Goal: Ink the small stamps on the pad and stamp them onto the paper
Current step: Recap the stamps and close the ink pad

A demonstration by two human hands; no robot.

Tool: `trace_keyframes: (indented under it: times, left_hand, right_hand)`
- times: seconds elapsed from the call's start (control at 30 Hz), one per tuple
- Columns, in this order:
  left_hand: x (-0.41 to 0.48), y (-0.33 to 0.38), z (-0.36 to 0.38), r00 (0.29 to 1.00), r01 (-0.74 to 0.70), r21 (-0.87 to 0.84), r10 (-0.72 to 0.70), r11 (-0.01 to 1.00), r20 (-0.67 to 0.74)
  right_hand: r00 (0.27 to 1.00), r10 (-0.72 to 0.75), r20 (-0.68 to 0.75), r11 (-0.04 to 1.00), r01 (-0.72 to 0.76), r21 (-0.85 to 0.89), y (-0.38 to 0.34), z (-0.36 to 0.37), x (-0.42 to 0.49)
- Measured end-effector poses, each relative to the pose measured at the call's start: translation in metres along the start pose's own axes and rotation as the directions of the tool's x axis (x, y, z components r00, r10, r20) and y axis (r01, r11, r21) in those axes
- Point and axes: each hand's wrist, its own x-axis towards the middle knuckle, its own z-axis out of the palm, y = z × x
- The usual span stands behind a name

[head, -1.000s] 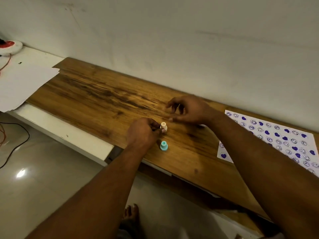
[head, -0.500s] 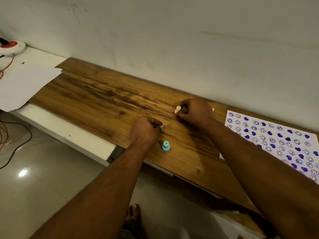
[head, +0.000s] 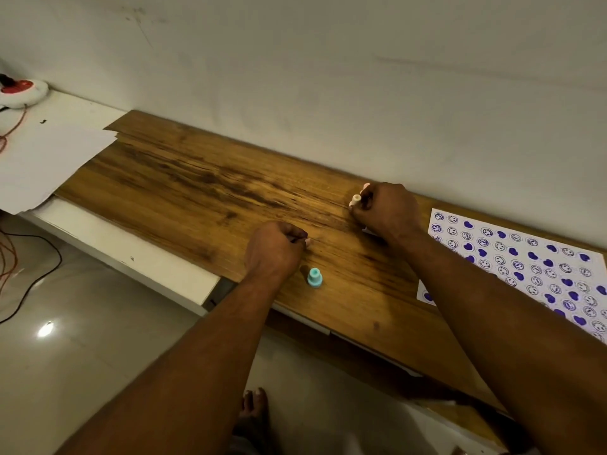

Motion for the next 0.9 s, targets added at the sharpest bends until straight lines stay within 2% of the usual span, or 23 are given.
trace_keyframes:
  times: [0.2, 0.3, 0.37, 0.47, 0.57, 0.63, 0.67, 0.73, 0.8, 0.83, 0.9]
  left_hand:
    - [0.0, 0.001, 0.001, 1.0, -0.008, 0.013, 0.008, 1.0, -0.009]
    - [0.001, 0.001, 0.001, 1.0, -0.004, 0.024, 0.004, 1.0, -0.009]
    - [0.001, 0.001, 0.001, 1.0, -0.003, 0.02, 0.003, 1.0, -0.009]
    - [0.001, 0.002, -0.001, 1.0, -0.003, 0.02, 0.003, 1.0, -0.012]
    - [0.002, 0.002, -0.003, 1.0, 0.007, 0.018, -0.006, 1.0, -0.021]
    - [0.003, 0.001, -0.005, 1.0, 0.012, 0.01, -0.012, 1.0, -0.019]
    - [0.003, 0.001, -0.006, 1.0, 0.018, 0.01, -0.017, 1.0, -0.019]
    - [0.004, -0.001, -0.008, 0.999, 0.023, 0.015, -0.022, 1.0, -0.027]
    - [0.004, -0.003, -0.009, 0.999, 0.016, 0.007, -0.015, 1.0, -0.039]
    - [0.004, -0.004, -0.009, 0.999, 0.009, 0.003, -0.008, 1.0, -0.044]
    - [0.004, -0.006, -0.009, 0.999, -0.007, 0.002, 0.007, 1.0, -0.054]
  right_hand:
    - [1.0, -0.012, -0.012, 1.0, 0.012, -0.004, 0.003, 0.0, 0.0]
    - [1.0, -0.013, -0.027, 0.999, 0.014, 0.052, 0.006, 0.001, 0.001]
    - [0.996, -0.001, -0.094, 0.995, 0.01, 0.101, 0.005, -0.003, 0.003]
    - [0.962, -0.013, -0.274, 0.995, 0.039, 0.091, -0.002, -0.013, 0.003]
    - [0.942, -0.116, -0.313, 0.982, 0.156, 0.104, -0.014, -0.027, -0.003]
    - [0.935, -0.291, -0.2, 0.925, 0.329, 0.19, -0.021, -0.038, -0.008]
    - [0.917, -0.39, -0.086, 0.88, 0.399, 0.26, -0.025, -0.043, -0.012]
    - [0.822, -0.534, 0.198, 0.815, 0.439, 0.379, -0.033, -0.047, -0.019]
    - [0.688, -0.59, 0.423, 0.803, 0.444, 0.397, -0.041, -0.041, -0.028]
    - [0.637, -0.599, 0.484, 0.8, 0.461, 0.384, -0.044, -0.035, -0.032]
    - [0.584, -0.618, 0.525, 0.784, 0.509, 0.357, -0.048, -0.024, -0.04]
